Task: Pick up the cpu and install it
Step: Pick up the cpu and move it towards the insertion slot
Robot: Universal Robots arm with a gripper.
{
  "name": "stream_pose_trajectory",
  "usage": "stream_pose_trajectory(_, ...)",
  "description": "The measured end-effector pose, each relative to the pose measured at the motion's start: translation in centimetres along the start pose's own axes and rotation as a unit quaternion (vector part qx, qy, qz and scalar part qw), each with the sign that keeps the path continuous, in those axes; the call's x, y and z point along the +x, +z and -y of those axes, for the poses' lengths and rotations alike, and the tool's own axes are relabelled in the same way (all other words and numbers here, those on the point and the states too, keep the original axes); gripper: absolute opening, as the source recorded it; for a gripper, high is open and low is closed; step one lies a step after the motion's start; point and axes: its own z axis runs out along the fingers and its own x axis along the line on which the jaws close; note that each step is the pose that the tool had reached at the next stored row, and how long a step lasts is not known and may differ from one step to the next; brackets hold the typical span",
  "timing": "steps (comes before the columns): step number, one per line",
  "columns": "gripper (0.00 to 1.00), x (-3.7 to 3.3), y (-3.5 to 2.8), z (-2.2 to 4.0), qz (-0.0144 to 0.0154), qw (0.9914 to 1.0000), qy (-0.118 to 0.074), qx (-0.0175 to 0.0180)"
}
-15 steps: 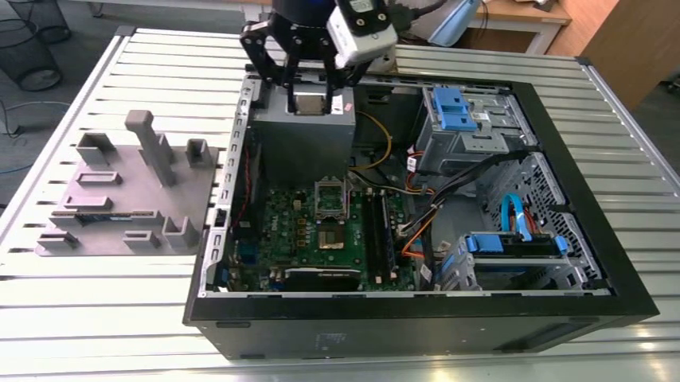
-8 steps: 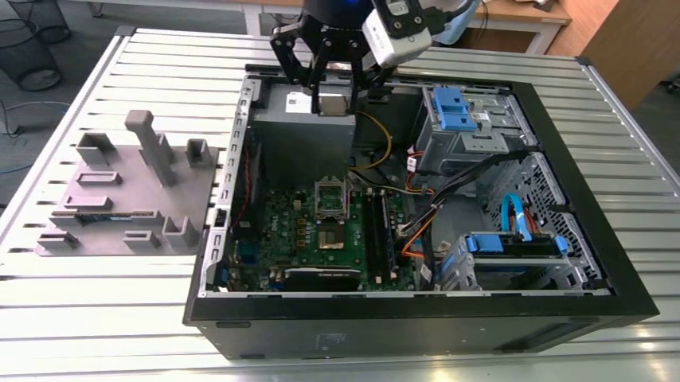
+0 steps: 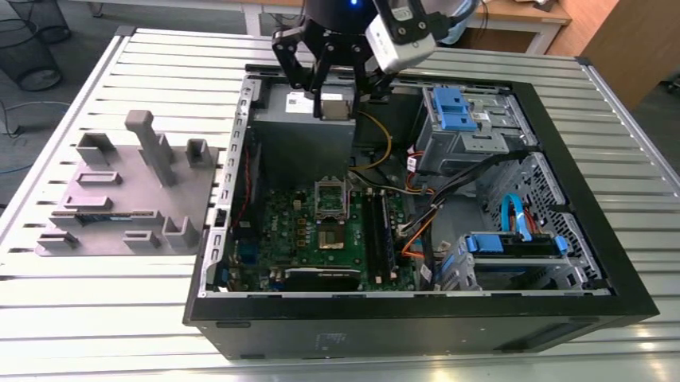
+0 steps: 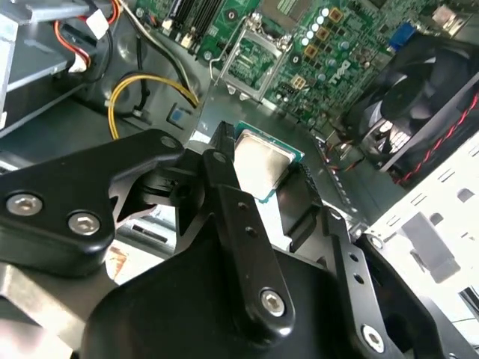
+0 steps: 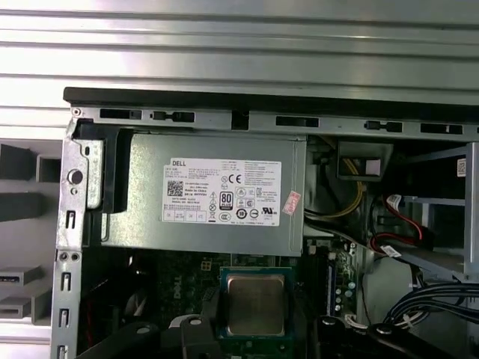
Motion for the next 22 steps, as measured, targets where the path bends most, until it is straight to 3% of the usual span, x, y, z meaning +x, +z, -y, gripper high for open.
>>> stream_pose_trajectory(17,0.47,-0.36,0.41,3.92,-0.0004,1.0,0.002,0.0)
stream_pose_trajectory(22,0.47,-0.38,0.9,5.13,-0.0004,1.0,0.003,0.0)
